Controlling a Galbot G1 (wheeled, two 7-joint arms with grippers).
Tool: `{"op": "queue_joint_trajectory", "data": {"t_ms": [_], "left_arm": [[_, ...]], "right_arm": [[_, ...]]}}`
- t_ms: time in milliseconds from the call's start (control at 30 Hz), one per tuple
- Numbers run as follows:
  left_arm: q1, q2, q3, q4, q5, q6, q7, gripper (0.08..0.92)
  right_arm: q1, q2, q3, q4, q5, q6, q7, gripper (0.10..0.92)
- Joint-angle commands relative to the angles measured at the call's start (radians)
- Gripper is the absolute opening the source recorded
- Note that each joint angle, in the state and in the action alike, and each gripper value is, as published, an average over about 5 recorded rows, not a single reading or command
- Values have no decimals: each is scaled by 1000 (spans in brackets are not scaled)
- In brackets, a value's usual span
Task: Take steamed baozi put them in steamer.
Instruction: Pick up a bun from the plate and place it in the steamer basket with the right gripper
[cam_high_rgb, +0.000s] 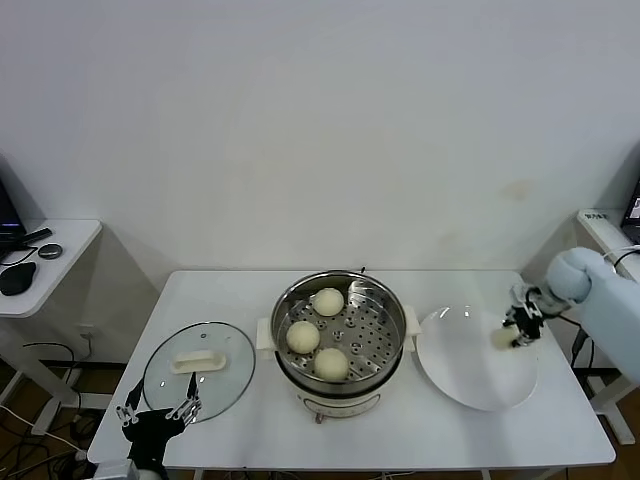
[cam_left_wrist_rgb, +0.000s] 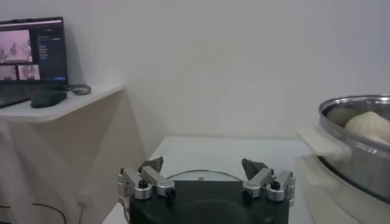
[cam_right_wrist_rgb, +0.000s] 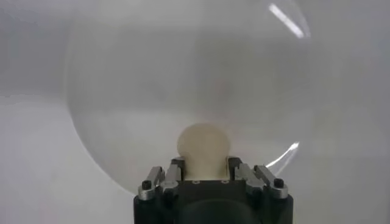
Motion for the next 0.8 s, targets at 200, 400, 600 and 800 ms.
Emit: {"op": "queue_joint_trajectory", "data": {"t_ms": [200, 400, 600, 800], "left_arm": [[-39, 8, 1, -25, 0, 10, -1, 823], [-55, 9, 12, -32, -14, 15, 0, 823], [-66, 10, 24, -34, -19, 17, -1, 823], [-75, 14, 22, -35, -22, 18, -1, 823]], "right_arm": [[559, 73, -558, 232, 558, -276, 35, 452], [690, 169, -679, 285, 702, -364, 86, 458], [748, 258, -744, 305, 777, -411, 110, 458], [741, 339, -780, 304, 804, -456, 128, 458]]}}
